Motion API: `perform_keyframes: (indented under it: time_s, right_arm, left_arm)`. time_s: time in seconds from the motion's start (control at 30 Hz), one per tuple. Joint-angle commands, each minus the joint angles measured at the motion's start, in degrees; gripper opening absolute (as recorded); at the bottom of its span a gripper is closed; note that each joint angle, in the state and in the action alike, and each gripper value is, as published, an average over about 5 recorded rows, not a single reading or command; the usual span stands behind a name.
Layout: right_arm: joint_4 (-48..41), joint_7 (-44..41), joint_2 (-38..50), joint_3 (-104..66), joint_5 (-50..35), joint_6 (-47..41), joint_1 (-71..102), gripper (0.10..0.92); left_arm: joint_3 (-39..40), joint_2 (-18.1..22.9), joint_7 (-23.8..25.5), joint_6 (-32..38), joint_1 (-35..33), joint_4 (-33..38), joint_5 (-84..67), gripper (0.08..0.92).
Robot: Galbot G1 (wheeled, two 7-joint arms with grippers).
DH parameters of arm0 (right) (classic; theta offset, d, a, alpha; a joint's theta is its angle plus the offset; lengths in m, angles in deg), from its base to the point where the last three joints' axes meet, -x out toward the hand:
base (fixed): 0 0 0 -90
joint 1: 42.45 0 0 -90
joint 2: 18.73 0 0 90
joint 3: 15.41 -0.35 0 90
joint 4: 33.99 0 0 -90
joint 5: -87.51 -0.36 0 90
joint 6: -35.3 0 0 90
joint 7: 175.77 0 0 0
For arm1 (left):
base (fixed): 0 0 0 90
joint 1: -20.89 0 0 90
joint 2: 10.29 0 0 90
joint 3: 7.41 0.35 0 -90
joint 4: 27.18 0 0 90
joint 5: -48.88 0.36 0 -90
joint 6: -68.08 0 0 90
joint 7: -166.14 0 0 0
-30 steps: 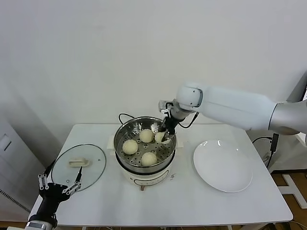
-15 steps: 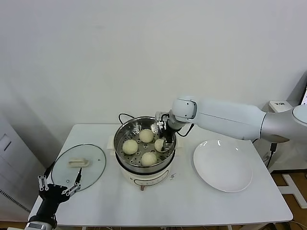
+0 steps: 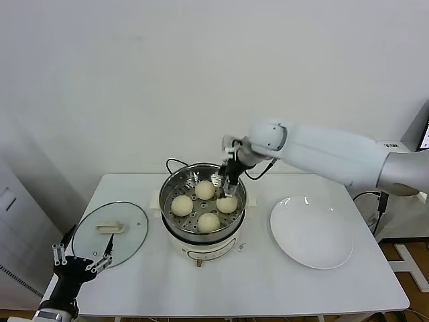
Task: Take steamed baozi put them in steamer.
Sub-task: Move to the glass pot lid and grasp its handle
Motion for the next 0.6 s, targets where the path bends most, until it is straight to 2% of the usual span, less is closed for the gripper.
perform_keyframes:
  time_s: [0.03, 0.17, 0.33, 0.6]
  right_arm:
    - [-2.51, 30.98, 7.52, -15.45, -21.47, 19.26, 10.77, 0.823]
    - [-1.78, 42.47, 12.28, -30.06, -18.85, 28.45, 26.16, 0.823]
    - [2.25, 50.48, 15.55, -53.28, -12.15, 36.06, 47.63, 0.823]
    - [12.95, 55.69, 14.82, -83.88, -7.92, 37.01, 81.75, 0.823]
  left_arm:
    - [0.58, -1.01, -0.2, -0.66, 1.07, -0.03, -0.33, 0.823]
    - [1.21, -2.38, -0.75, -1.12, 2.15, -0.24, -0.31, 0.823]
    - [2.01, -3.12, -1.71, -1.1, 2.7, -0.2, -0.44, 0.823]
    - [2.85, -4.08, -1.97, -1.41, 3.16, -0.11, -0.2, 0.823]
